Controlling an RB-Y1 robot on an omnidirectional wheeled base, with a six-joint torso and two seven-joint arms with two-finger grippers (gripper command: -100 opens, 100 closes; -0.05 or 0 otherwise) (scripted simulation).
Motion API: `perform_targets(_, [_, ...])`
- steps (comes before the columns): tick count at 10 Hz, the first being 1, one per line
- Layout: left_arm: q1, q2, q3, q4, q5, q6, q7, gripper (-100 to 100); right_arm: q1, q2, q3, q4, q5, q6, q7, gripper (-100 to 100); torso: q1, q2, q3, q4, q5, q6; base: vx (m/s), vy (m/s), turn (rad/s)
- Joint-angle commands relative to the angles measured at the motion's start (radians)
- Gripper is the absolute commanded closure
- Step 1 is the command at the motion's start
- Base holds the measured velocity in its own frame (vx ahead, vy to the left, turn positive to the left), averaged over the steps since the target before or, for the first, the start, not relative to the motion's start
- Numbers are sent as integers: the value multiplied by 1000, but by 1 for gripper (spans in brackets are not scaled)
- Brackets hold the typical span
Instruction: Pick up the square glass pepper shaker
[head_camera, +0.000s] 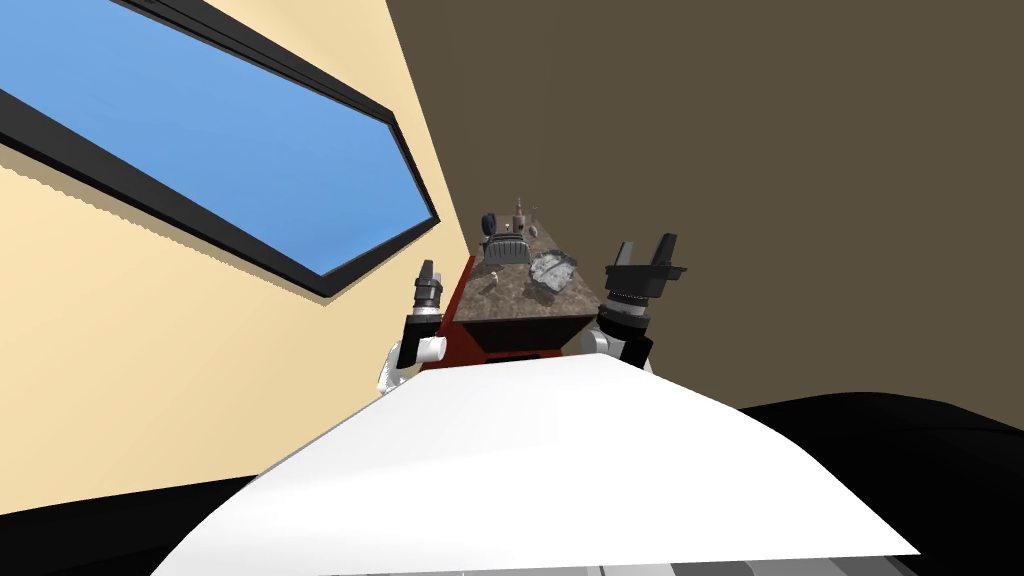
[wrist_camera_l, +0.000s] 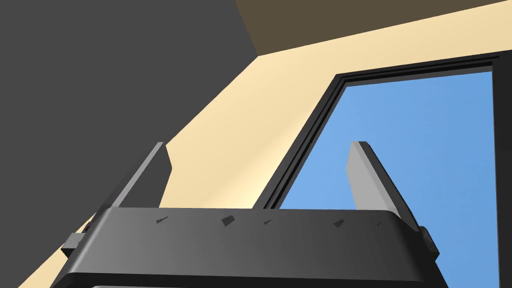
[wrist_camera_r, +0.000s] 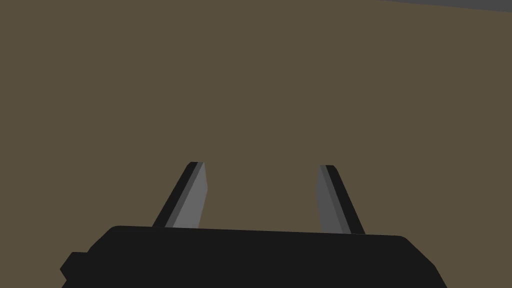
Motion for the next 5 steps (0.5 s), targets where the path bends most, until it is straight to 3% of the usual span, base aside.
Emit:
perform_targets(1, [-24, 11, -13, 41, -19, 25, -8, -100, 0, 0, 0, 0, 0, 0, 0, 0, 0, 0, 0, 0, 0, 0, -26, -79, -5])
perform_targets(5, [-102, 41, -33, 147, -65, 115, -25, -100, 0, 0, 0, 0, 0, 0, 0, 0, 0, 0, 0, 0, 0, 0, -30, -88, -15])
